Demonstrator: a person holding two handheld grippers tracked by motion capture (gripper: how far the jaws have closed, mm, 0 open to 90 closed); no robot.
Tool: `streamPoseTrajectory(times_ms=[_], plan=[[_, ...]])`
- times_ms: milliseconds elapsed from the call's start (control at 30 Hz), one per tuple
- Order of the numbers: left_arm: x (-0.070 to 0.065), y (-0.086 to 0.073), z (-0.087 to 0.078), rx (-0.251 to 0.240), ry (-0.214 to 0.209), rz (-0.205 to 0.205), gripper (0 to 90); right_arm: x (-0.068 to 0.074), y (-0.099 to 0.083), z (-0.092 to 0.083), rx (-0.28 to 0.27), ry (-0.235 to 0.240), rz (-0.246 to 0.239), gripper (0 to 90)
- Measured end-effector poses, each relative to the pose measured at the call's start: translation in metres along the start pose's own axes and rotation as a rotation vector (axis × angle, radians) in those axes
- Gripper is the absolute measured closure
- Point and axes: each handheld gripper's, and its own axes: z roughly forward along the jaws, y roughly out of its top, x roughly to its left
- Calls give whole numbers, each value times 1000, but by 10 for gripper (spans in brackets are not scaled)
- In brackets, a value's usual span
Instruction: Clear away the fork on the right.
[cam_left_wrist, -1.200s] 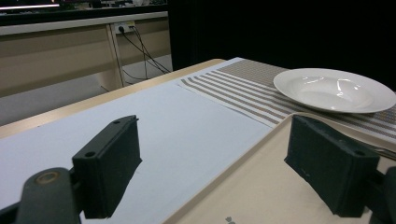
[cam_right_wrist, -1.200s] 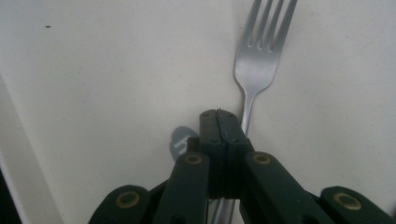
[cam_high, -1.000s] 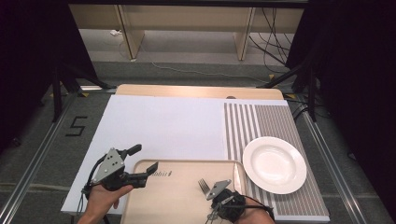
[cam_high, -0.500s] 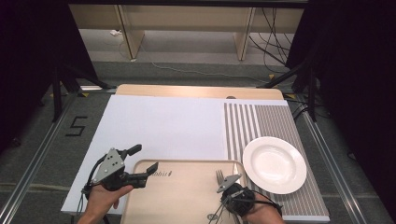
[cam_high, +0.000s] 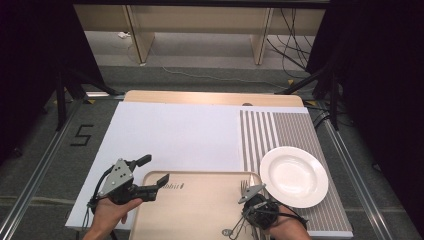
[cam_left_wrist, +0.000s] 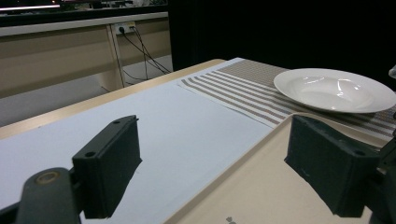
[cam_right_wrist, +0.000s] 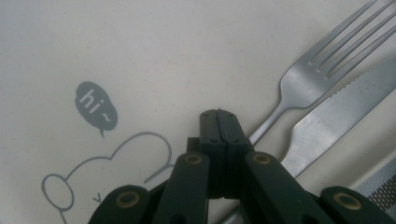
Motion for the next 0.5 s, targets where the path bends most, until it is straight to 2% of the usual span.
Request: streamPoseTrajectory(times_ms=[300, 400, 500], plan=[[0, 0, 0, -1, -1, -1, 169, -2, -1, -1, -6, -7, 22, 890], [0, 0, 0, -1, -1, 0, 169, -4, -1, -3, -32, 17, 21, 834], [0, 0, 0, -1, 0, -1, 169, -5, -1, -6, -62, 43, 35, 688]])
